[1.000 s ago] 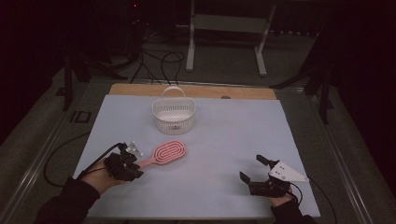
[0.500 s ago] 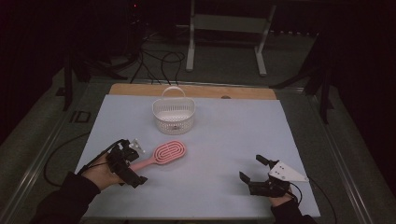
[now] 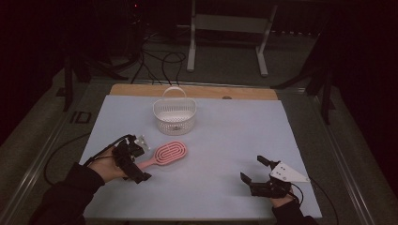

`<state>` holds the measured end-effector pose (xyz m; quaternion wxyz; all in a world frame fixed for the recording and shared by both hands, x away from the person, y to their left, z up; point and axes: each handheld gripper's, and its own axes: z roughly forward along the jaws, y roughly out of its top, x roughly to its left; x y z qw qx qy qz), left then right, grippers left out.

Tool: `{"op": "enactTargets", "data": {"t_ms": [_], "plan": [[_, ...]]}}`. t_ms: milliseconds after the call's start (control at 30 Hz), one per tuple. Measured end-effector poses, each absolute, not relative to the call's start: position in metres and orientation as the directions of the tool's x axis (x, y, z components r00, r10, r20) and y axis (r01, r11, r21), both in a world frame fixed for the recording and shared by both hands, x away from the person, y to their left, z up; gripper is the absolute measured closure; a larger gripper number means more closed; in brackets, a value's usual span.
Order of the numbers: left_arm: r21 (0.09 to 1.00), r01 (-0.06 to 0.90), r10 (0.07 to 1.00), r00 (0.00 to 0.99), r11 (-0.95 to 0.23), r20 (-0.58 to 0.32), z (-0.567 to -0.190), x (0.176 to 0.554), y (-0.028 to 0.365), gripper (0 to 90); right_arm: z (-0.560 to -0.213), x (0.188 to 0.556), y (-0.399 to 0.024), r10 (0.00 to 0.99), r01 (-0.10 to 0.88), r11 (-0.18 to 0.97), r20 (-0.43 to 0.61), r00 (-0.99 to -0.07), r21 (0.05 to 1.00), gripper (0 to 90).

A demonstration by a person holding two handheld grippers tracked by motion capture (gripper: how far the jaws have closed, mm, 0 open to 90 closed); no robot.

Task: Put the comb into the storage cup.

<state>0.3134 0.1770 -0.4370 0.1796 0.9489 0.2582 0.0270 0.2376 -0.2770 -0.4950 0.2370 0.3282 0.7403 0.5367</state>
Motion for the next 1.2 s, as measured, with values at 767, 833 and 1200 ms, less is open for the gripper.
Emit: {"op": "enactTargets", "data": {"t_ms": [767, 833, 1200], "plan": [[0.272, 0.44, 0.45, 0.892, -0.856, -0.026, -0.461, 0.341, 0.16, 0.0, -0.496, 0.238, -0.277, 0.736, 0.229, 0.207, 0.003, -0.677, 0.951, 9.5], [0.254, 0.438, 0.447, 0.894, -0.862, -0.022, -0.464, 0.343, 0.158, 1.7, -0.496, 0.238, -0.277, 0.736, 0.23, 0.209, 0.002, -0.677, 0.95, 9.5], [0.211, 0.434, 0.438, 0.898, -0.876, -0.026, -0.471, 0.35, 0.155, 8.0, -0.496, 0.238, -0.277, 0.735, 0.232, 0.21, 0.003, -0.678, 0.95, 9.5]]}}
